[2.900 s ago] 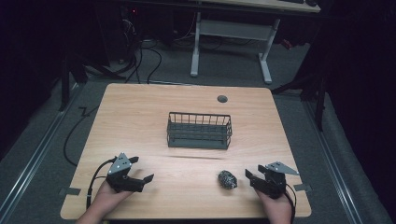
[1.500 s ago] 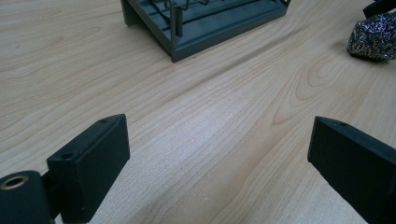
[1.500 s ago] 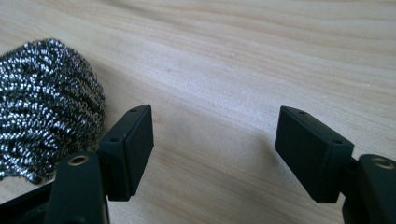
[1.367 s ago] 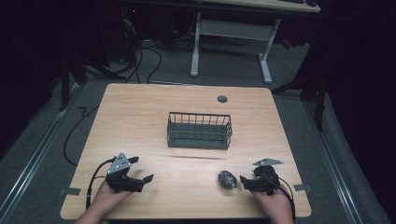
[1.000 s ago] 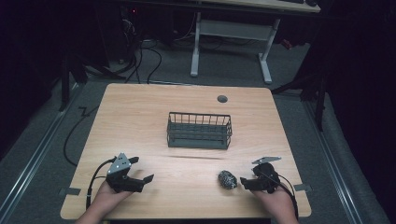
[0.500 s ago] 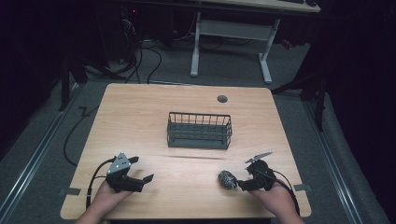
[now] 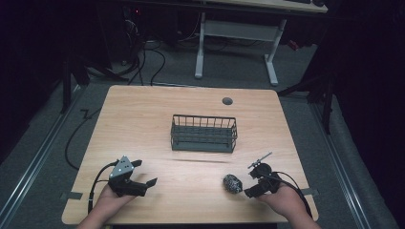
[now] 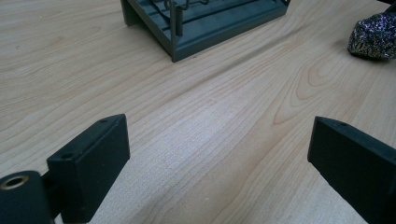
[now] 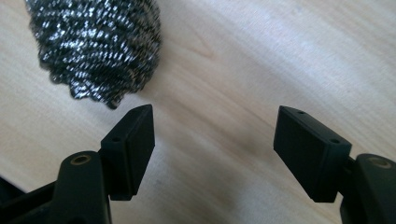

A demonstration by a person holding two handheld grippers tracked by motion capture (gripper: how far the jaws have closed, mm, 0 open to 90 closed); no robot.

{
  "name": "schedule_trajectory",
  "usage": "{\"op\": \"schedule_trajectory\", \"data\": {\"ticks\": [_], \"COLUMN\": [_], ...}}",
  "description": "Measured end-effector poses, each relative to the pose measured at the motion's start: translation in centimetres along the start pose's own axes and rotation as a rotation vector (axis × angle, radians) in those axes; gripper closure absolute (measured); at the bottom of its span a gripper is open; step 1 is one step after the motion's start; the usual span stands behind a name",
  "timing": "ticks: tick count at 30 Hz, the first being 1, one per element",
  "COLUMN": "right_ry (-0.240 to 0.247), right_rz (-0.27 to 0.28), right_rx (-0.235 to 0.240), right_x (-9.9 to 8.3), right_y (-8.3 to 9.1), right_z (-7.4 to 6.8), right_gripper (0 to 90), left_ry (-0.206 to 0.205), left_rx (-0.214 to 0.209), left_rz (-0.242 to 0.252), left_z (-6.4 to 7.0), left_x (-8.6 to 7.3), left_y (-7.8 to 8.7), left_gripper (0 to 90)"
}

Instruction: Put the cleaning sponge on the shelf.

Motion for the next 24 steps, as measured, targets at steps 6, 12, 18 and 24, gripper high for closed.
{"op": "schedule_trajectory", "data": {"ticks": [6,12,18,24], "right_ry": [0.006,-0.003,0.003,0.013], "right_rz": [-0.043,-0.05,-0.038,-0.023], "right_rx": [0.006,0.023,0.037,0.051], "right_x": [-0.1,-0.2,0.4,1.7], "right_y": [0.2,0.5,1.7,1.9], "right_z": [-0.3,-0.6,-1.7,-3.2], "right_gripper": [29.2,29.3,26.8,24.8], "left_ry": [-0.001,-0.001,-0.004,-0.005], "left_rx": [-0.001,0.001,0.0,0.001], "left_rz": [0.0,-0.002,-0.004,-0.004], "left_z": [0.0,0.0,0.0,0.0], "left_x": [0.0,0.0,0.0,0.0], "left_y": [0.0,0.0,-0.1,-0.1], "left_gripper": [6.3,6.3,6.3,6.3]}}
Point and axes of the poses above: each handheld gripper's, and its own axes: y roughly backward along the jaws, x roughly out of its top, z roughly to its right, the point moved 5 cm from there along -y, roughly forward along the jaws
